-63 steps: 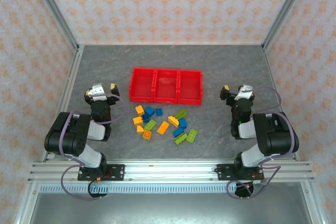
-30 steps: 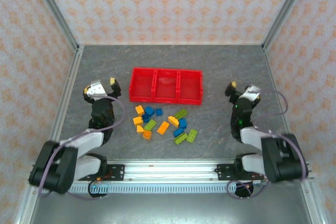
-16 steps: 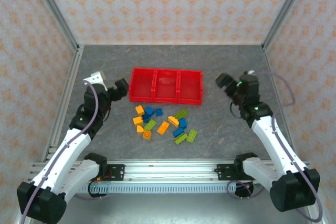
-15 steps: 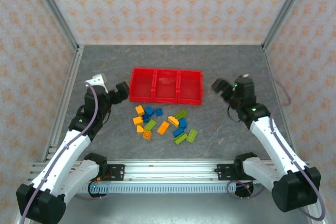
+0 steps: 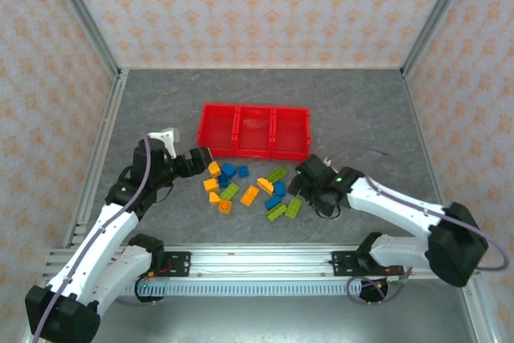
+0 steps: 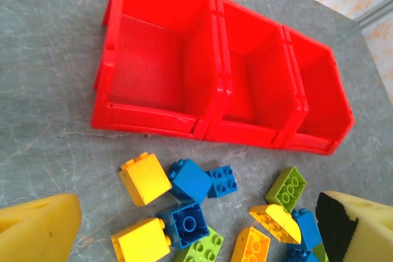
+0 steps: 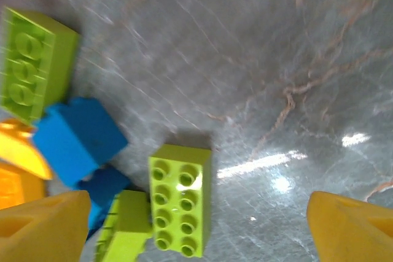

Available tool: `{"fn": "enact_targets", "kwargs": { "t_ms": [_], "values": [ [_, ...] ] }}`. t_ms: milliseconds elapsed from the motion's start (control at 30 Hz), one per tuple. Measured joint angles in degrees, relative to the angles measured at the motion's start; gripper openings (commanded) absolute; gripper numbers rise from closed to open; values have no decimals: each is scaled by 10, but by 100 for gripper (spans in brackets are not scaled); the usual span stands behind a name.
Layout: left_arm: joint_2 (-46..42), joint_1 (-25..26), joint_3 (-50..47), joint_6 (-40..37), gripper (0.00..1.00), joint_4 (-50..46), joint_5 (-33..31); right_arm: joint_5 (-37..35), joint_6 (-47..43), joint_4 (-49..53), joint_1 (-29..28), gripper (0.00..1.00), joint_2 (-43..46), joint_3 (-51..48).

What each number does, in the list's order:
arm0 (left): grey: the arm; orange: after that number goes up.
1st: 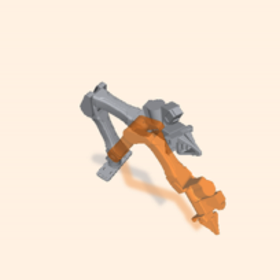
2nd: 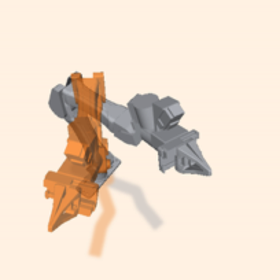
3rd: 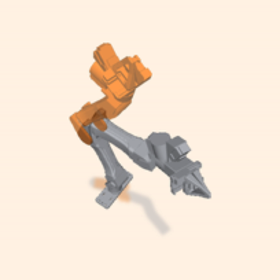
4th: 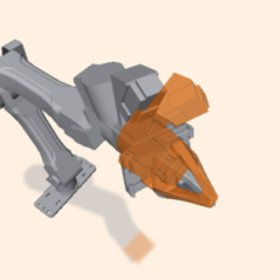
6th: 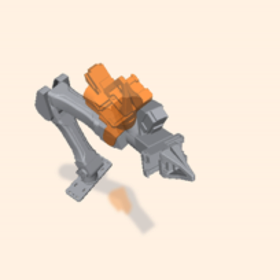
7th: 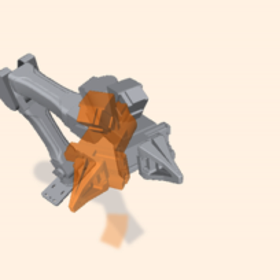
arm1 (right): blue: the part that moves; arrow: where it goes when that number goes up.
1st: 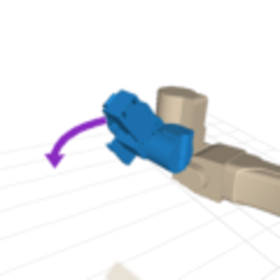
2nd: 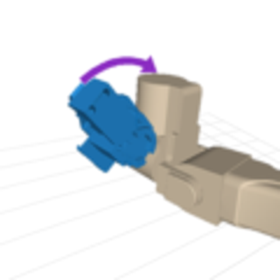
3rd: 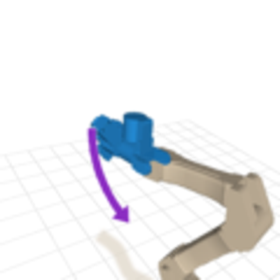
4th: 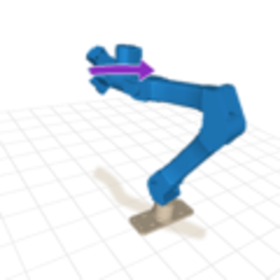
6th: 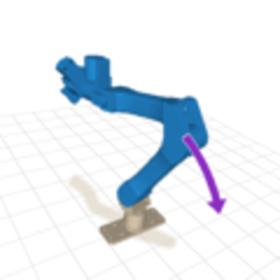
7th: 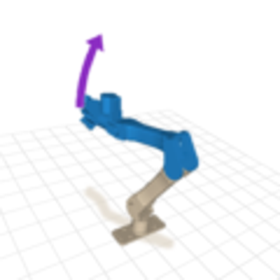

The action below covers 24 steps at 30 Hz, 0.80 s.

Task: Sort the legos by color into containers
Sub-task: Pick up the lego from the bottom-center of the table.

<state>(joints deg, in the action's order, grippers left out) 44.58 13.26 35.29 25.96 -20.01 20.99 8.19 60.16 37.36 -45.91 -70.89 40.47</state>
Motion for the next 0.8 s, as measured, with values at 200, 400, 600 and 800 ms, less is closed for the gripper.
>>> {"fn": "enact_targets", "kwargs": {
  "t_ms": [200, 400, 600, 800],
  "values": [
    [-23, 0, -2, -5, 99, 5, 29, -16, 8, -3, -17, 79, -82, 45],
    [-26, 0, -2, -5, 99, 12, 40, -26, 7, -16, -19, 74, -115, 54],
    [-26, 0, -2, -5, 99, 14, 41, -40, 4, -21, -26, 66, -139, 56],
    [-26, 0, -2, -5, 99, 14, 41, -48, 5, -40, -36, 51, -146, 57]
  ]
}}
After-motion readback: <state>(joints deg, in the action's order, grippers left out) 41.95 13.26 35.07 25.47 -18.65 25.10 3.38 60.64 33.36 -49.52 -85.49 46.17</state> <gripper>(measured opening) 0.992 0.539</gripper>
